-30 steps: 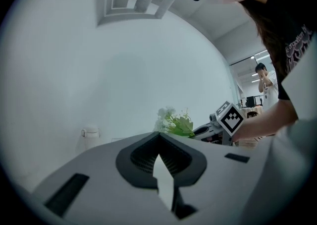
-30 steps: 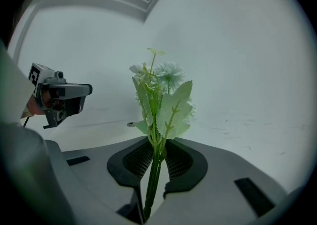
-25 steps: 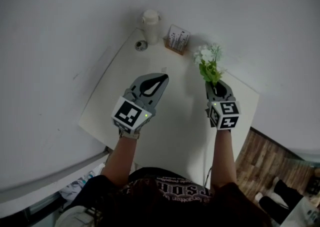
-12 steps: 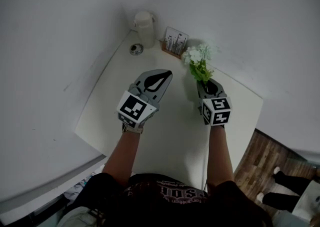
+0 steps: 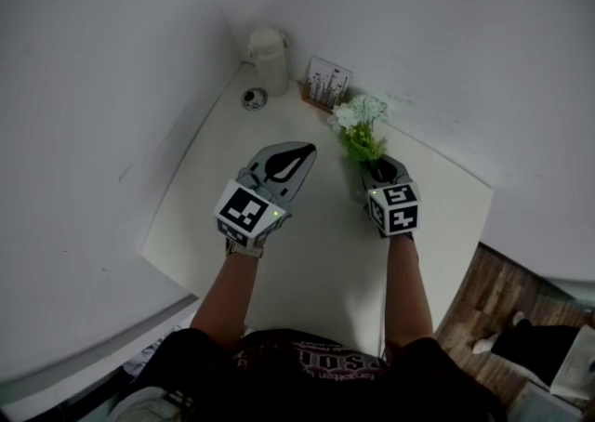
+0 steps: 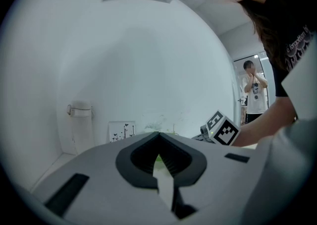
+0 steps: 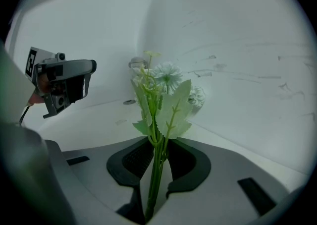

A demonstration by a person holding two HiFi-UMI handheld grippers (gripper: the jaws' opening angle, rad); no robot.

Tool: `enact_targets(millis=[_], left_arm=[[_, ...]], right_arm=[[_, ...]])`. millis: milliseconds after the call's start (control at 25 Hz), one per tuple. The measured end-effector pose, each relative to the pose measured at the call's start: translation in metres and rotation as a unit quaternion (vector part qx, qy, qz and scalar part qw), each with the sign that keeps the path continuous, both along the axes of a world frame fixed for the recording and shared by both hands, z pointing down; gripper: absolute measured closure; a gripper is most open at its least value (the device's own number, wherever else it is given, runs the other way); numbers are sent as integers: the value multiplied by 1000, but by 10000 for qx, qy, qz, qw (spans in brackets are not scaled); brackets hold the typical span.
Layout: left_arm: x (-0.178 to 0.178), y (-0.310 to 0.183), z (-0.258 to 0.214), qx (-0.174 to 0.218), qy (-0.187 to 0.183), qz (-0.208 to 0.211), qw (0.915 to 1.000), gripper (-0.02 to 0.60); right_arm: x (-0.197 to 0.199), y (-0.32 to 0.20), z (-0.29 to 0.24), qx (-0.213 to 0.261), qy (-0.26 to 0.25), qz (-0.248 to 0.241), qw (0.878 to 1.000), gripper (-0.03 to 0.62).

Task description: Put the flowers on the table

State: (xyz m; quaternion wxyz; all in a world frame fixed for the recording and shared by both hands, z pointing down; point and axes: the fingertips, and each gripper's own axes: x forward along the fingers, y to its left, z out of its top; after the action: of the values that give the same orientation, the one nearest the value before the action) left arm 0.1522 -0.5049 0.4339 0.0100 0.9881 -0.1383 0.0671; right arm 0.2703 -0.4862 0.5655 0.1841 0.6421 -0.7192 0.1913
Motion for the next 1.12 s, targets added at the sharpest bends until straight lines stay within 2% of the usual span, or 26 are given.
enact_targets(millis=[320,440,640,1120], left_arm=[[0,8,-3,-14,65,224,9997,578],[2,17,-5,-37,124,433,9990,578],[-1,21,-9,11,155,447,9989,578],[-10,32,-29,95,269,444,9986,578]], right_arm=[[-2,0,2,-103,-10,-25,9999,482],[-5,1,2,-143,-16,-144,9998,436],[-6,5,-2,-161,57,-226,9996,358],[-15,33,-40,77,53,-287,9995,335]])
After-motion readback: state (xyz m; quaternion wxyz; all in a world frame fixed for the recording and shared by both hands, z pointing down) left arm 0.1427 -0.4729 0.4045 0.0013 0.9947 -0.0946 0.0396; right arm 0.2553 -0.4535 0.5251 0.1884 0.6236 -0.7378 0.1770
